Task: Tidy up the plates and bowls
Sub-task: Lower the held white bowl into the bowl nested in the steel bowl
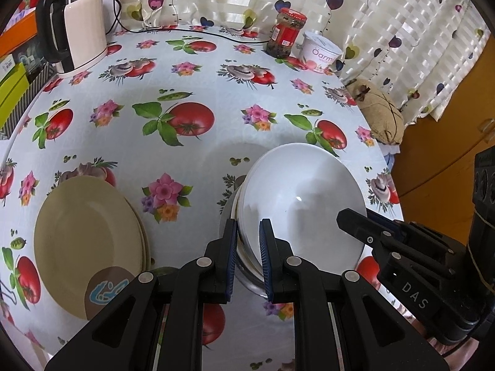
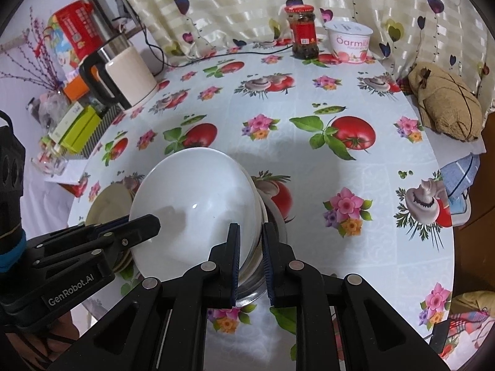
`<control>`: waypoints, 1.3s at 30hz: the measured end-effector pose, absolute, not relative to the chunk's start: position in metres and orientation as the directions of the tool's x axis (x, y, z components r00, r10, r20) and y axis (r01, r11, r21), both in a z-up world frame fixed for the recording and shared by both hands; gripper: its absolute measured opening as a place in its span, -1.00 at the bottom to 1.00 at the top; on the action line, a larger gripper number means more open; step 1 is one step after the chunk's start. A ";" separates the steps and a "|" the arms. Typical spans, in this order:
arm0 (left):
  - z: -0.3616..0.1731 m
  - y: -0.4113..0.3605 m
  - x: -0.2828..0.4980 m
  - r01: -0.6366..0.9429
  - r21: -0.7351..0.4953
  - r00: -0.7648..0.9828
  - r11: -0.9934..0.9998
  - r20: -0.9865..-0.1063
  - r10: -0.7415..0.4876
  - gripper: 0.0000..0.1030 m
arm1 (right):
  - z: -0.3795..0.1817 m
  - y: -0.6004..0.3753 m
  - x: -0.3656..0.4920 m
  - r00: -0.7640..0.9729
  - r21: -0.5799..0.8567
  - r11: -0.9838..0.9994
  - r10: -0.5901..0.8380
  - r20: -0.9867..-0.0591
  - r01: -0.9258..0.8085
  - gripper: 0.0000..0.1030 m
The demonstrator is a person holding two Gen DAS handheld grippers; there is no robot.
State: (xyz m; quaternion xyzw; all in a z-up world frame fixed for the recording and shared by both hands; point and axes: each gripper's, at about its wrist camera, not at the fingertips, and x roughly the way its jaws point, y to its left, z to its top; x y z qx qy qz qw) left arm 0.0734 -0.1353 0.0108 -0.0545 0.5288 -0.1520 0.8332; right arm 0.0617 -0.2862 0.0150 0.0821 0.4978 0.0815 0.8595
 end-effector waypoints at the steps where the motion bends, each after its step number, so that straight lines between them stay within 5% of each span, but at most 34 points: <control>1: 0.011 -0.135 0.073 0.193 -0.254 0.395 0.948 -0.864 -0.312 -0.70 | 0.015 -0.286 0.062 0.492 0.218 0.974 0.218 -0.843 -0.060 -0.69; 39: 0.018 -0.126 0.070 0.214 -0.298 0.436 0.930 -0.823 -0.364 -0.70 | 0.016 -0.290 0.062 0.502 0.238 0.969 0.237 -0.832 -0.064 -0.66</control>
